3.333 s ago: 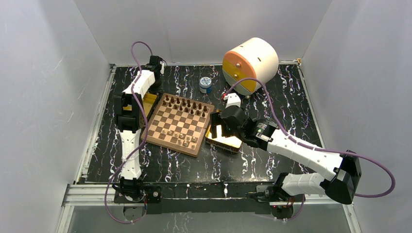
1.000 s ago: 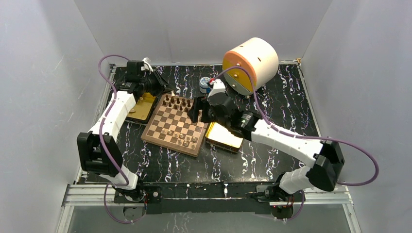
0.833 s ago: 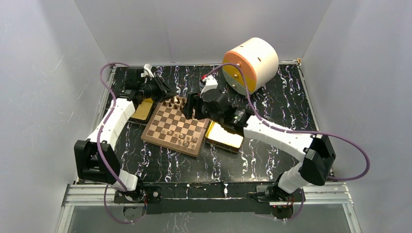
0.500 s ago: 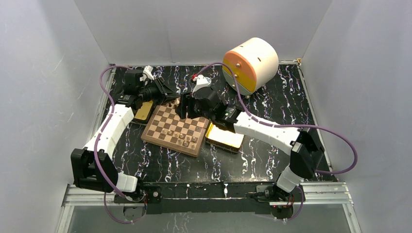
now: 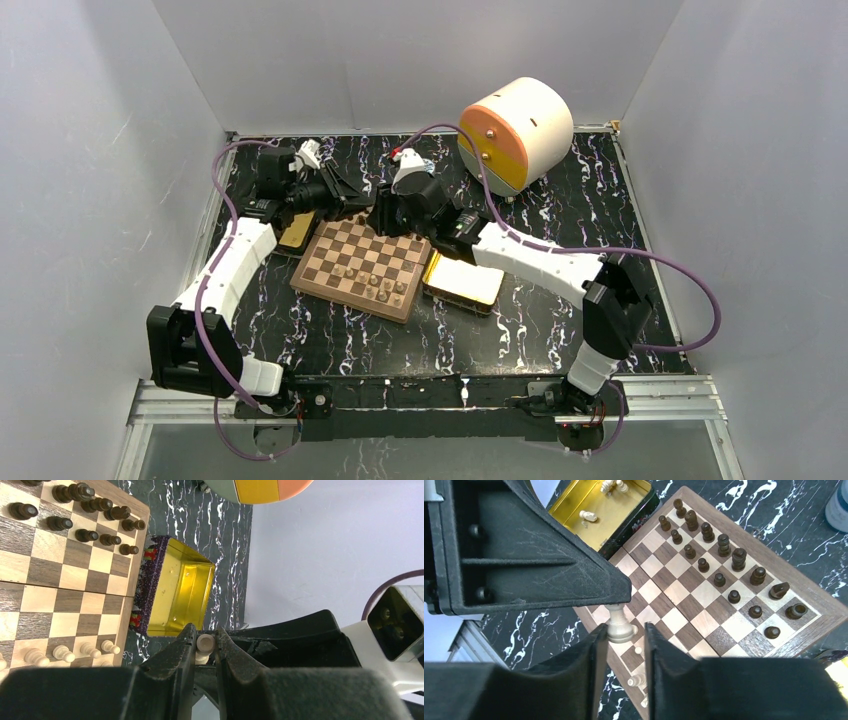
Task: Set up the chess pieces on the board
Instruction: Place the chess piece on the chessboard.
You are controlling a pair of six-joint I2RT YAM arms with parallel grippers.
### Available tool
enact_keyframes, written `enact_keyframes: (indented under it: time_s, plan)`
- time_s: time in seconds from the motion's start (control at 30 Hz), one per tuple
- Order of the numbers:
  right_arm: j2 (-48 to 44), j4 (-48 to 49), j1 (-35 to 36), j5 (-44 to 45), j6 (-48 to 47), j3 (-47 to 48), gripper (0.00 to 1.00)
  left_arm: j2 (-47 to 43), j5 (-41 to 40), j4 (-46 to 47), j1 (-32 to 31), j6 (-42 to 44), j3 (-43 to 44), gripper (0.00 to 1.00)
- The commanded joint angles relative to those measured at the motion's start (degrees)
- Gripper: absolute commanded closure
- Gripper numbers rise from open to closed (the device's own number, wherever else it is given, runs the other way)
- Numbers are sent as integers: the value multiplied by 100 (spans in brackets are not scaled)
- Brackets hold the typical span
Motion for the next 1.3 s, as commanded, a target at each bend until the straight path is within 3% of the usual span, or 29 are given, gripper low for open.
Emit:
enact_keyframes:
  time_s: [0.0, 0.13, 0.3, 0.67, 0.97, 1.27]
  plan:
    - [-158, 477, -103, -48, -486, 100, 68, -265, 507, 4, -41, 10, -176, 98]
    - [-432, 968, -181, -332, -974, -374, 83, -198, 714, -359, -78, 389, -161, 98]
    - [-729, 1272, -264, -647, -1601, -814, 89, -93, 1141, -621, -89, 711, -223, 98]
    - [-1075, 1645, -336, -1301, -2131, -1403, 93, 15, 1417, -1161, -123, 1178, -86, 100]
    - [-1244, 1755, -336, -1371, -2126, -1640, 96, 44, 1427, -1417, -138, 1341, -11, 83]
    - [-1278, 1757, -338, -1444, -2101, -1675, 96, 70, 1453, -1428, -144, 1320, 14, 76]
